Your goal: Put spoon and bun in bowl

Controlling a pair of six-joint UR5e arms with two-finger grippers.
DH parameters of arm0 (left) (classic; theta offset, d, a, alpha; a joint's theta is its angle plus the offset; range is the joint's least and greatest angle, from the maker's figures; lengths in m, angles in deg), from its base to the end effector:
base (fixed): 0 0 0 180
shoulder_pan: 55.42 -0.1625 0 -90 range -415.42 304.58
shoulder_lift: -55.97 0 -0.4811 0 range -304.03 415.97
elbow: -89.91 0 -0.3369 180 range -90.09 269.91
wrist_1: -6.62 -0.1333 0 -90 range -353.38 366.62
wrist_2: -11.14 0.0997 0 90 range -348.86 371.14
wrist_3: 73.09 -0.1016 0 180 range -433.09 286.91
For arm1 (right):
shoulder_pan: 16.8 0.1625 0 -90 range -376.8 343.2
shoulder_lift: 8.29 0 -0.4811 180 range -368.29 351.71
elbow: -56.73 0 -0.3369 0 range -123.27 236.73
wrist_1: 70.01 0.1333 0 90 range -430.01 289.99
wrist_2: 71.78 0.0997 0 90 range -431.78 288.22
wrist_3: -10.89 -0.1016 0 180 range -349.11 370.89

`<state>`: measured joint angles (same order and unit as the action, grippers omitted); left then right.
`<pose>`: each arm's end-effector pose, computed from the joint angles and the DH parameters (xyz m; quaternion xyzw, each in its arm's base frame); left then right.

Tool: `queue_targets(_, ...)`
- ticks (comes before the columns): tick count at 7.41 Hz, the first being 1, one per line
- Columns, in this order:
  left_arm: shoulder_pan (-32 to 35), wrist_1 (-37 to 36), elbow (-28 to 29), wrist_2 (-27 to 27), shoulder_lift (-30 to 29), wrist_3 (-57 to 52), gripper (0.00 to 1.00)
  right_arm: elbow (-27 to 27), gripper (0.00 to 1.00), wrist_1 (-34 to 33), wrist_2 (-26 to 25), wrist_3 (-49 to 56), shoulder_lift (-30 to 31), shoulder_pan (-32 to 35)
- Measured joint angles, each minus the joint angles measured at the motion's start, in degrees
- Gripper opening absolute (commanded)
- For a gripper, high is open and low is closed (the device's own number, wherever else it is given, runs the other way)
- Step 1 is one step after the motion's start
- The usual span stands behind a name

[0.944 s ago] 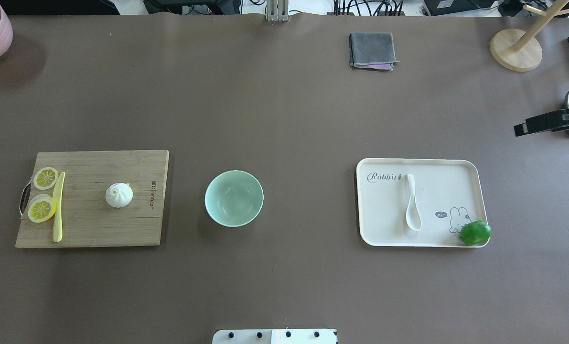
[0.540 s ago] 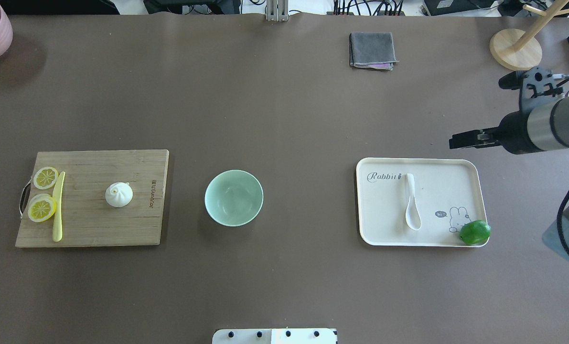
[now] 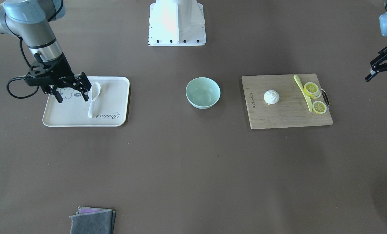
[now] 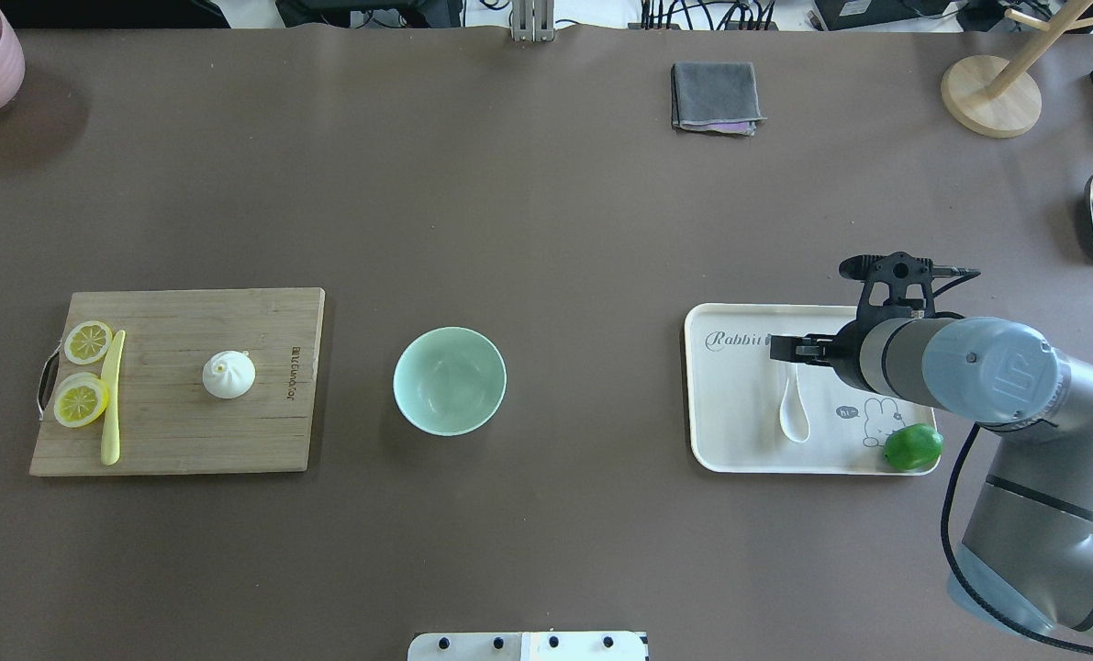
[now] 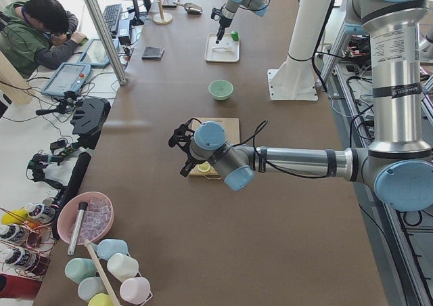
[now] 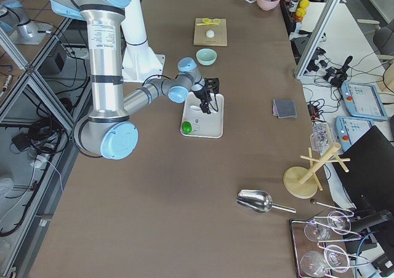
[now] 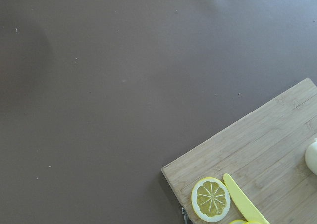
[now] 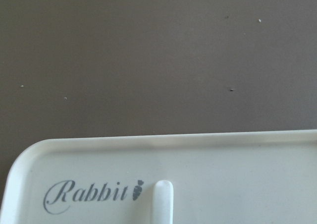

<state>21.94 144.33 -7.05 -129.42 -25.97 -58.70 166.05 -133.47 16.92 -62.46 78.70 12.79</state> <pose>0.0307 -0.3875 0.6172 0.2562 0.4649 0.1562 0.8329 -0.3496 -0.3544 0.5067 0.1719 -0.3764 0.1072 0.9040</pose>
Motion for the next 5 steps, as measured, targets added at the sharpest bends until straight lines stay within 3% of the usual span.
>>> queue_targets(2,-0.02,0.07,0.05,-0.06,0.02,0.02,0.98,-2.37,0.66,0.00,-3.34,-2.59,-1.46,-2.40)
queue_targets(4,-0.02,0.08,0.09,-0.01,0.02,-0.03,0.98,-3.10,0.42,0.01,-5.04,-3.40,-1.72,-3.59)
queue_targets(5,-0.02,0.09,0.10,0.01,0.02,-0.05,0.98,-3.16,0.18,0.05,-5.26,-3.60,-1.78,-3.80)
